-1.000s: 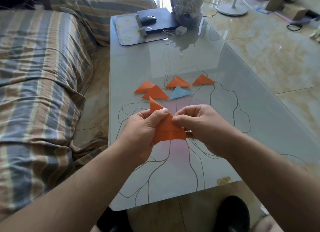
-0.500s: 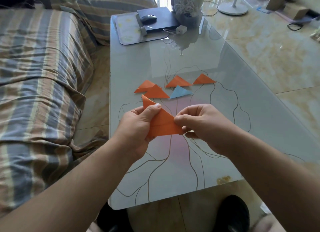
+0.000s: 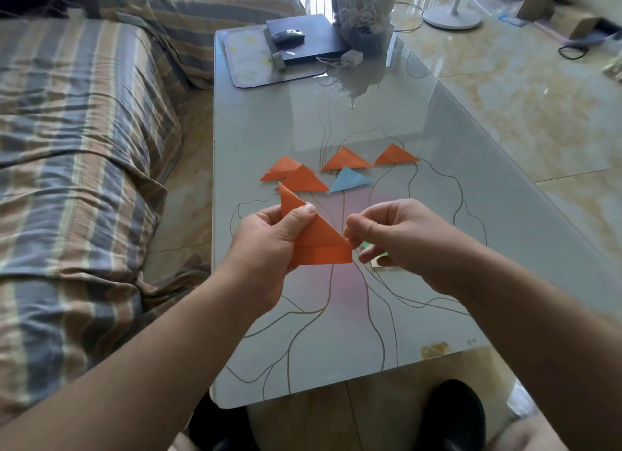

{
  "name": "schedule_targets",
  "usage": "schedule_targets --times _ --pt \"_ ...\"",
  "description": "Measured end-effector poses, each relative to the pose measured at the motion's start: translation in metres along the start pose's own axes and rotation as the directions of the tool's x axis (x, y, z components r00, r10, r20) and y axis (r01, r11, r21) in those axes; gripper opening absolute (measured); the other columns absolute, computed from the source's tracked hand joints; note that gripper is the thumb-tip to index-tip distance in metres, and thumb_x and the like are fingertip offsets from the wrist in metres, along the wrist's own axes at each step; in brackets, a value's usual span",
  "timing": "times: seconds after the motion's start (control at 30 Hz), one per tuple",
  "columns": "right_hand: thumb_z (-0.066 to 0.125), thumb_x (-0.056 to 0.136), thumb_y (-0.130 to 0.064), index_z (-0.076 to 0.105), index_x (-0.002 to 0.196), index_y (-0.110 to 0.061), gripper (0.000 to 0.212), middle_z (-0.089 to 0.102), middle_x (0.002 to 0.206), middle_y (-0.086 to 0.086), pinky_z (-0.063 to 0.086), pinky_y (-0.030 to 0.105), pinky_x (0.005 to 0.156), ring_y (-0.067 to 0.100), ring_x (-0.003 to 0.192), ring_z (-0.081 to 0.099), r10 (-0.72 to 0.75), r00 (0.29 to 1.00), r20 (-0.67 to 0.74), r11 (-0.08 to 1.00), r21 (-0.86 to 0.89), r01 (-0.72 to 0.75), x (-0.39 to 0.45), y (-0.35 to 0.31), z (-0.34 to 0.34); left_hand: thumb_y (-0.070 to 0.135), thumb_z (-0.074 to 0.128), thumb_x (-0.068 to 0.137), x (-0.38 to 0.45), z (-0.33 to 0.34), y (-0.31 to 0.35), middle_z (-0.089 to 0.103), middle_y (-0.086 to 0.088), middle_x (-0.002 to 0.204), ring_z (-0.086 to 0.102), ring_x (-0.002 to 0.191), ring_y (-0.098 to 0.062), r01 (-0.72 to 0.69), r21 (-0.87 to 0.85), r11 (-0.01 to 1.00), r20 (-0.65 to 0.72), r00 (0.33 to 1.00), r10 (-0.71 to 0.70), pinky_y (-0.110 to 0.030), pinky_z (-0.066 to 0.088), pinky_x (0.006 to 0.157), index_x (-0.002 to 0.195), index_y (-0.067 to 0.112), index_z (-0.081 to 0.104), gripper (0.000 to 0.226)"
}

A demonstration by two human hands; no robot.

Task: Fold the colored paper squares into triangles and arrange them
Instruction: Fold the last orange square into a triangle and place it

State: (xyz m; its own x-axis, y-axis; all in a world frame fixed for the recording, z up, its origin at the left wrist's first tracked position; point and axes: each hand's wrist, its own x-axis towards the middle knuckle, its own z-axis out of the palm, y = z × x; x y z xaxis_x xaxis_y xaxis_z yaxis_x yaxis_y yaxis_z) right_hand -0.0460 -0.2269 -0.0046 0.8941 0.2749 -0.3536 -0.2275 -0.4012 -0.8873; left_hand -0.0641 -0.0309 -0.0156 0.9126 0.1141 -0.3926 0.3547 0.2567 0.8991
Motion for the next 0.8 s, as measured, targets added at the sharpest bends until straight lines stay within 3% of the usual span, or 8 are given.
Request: schedule_targets --times 0.27,0.4,0.43,0.5,0.57,0.63,0.7,0.8 --pt "0.073 0.097 -0.023 0.078 0.094 -0.018 0.007 0.079 0.091 0.004 0.056 0.039 0.076 0.017 0.077 0.072 -0.031 0.999 -0.038 0.996 0.086 0.034 0.003 0.004 0.003 0.015 0.064 0.1 -0.009 0.006 -0.004 0.077 0.012 0.076 0.076 0.072 -0.006 0.032 0.186 0.982 0.17 0.983 -0.064 -0.027 0.063 0.07 0.101 0.024 0.066 0.009" --pt "0.073 0.093 -0.004 0.078 0.094 -0.02 0.017 0.073 0.087 0.006 0.058 0.052 0.081 0.02 0.073 0.067 -0.132 0.988 -0.08 0.982 0.124 0.142 0.003 0.004 0.003 0.007 0.066 0.097 -0.009 0.003 -0.001 0.079 -0.01 0.109 0.076 0.099 -0.025 0.09 0.081 0.993 0.229 0.967 -0.107 -0.037 0.063 0.085 0.119 0.012 0.067 0.023" --pt "0.074 0.092 -0.001 0.078 0.095 -0.02 0.02 0.073 0.091 0.01 0.058 0.057 0.082 0.024 0.075 0.066 -0.181 0.98 -0.085 0.971 0.143 0.192 0.002 0.004 0.002 0.007 0.066 0.096 -0.01 0.003 0.001 0.076 -0.016 0.115 0.074 0.099 -0.027 0.142 0.029 0.989 0.259 0.955 -0.144 -0.036 0.063 0.084 0.125 0.009 0.064 0.03" --pt "0.079 0.088 -0.006 0.079 0.094 -0.022 0.018 0.072 0.097 0.017 0.057 0.061 0.082 0.035 0.079 0.063 -0.287 0.956 -0.065 0.941 0.168 0.294 0.001 0.003 0.0 0.009 0.065 0.094 -0.01 0.001 0.006 0.077 -0.017 0.107 0.075 0.087 -0.024 0.261 -0.046 0.964 0.341 0.911 -0.231 -0.03 0.062 0.074 0.131 0.01 0.06 0.037" --pt "0.081 0.083 -0.017 0.08 0.092 -0.021 0.011 0.073 0.097 0.014 0.056 0.056 0.08 0.039 0.084 0.065 -0.358 0.932 -0.051 0.917 0.167 0.362 0.0 0.002 -0.001 0.011 0.065 0.093 -0.012 0.0 0.011 0.075 -0.012 0.094 0.072 0.073 -0.017 0.359 -0.093 0.929 0.428 0.856 -0.288 -0.025 0.061 0.069 0.138 0.011 0.057 0.045" --pt "0.082 0.08 -0.02 0.08 0.089 -0.019 0.01 0.071 0.103 0.006 0.056 0.039 0.086 0.027 0.094 0.068 -0.425 0.902 -0.081 0.897 0.093 0.431 0.001 0.003 0.0 0.012 0.065 0.093 -0.012 -0.002 0.012 0.071 -0.013 0.1 0.07 0.075 -0.015 0.426 -0.137 0.894 0.484 0.816 -0.314 -0.025 0.06 0.072 0.144 0.01 0.053 0.052" --pt "0.085 0.077 -0.024 0.081 0.084 -0.026 0.009 0.067 0.109 -0.003 0.053 0.033 0.094 0.015 0.105 0.066 -0.428 0.897 -0.111 0.901 0.023 0.433 0.004 0.004 0.0 0.024 0.065 0.095 -0.011 -0.002 0.014 0.066 -0.015 0.121 0.073 0.088 -0.023 0.428 -0.099 0.898 0.457 0.822 -0.341 -0.033 0.063 0.079 0.143 0.011 0.056 0.051" --pt "0.087 0.082 -0.025 0.08 0.081 -0.035 0.013 0.068 0.106 -0.015 0.049 0.031 0.091 0.006 0.106 0.064 -0.359 0.927 -0.106 0.919 -0.217 0.33 0.01 0.01 -0.005 0.059 0.052 0.095 0.001 -0.01 0.014 0.067 -0.012 0.131 0.073 0.107 -0.034 0.225 0.172 0.959 0.209 0.943 -0.259 -0.045 0.06 0.091 0.124 0.021 0.068 0.051"
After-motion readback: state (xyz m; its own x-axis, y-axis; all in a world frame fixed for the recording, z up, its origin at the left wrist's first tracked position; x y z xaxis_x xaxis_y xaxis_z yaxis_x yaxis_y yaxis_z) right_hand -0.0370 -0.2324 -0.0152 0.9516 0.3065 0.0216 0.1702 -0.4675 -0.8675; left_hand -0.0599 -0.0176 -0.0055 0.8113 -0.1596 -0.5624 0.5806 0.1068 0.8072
